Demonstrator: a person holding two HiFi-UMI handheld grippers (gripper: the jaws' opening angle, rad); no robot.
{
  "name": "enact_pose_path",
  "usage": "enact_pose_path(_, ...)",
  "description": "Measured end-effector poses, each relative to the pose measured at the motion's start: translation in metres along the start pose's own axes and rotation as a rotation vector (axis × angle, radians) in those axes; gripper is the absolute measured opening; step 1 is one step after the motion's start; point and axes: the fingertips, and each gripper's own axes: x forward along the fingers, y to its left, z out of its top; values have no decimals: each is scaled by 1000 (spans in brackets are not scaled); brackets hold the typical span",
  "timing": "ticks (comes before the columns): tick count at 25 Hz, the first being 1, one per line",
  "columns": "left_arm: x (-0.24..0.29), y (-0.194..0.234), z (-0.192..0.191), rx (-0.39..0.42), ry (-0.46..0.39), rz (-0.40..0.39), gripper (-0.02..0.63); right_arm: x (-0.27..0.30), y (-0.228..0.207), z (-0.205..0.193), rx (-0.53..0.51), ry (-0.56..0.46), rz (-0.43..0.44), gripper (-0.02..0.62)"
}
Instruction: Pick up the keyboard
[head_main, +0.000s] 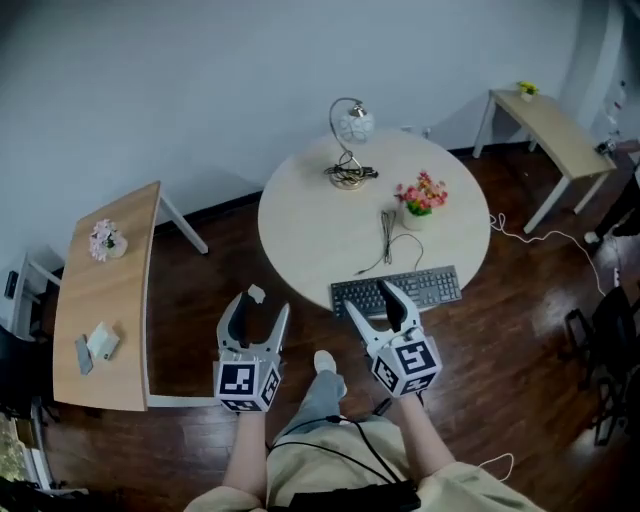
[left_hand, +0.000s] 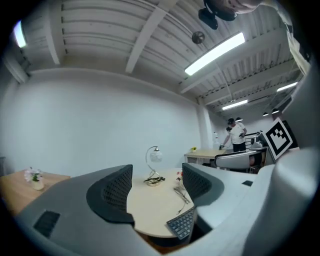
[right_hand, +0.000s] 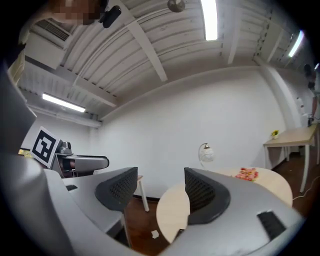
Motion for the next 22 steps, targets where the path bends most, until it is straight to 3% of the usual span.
enact_pose_path(5, 87, -64, -6, -8, -13, -208, 296, -33, -93, 1, 1, -24, -202, 304)
enact_pose_path(11, 180, -112, -13, -25, -23, -366, 296, -38, -178, 13, -39, 16, -351, 304)
enact_pose_path(17, 251, -119, -45, -26, 56, -472, 298, -6, -236, -5, -68, 100, -386, 304)
enact_pose_path(22, 282, -126, -116, -50, 227, -617, 297, 2, -289, -68, -140, 316, -361, 305)
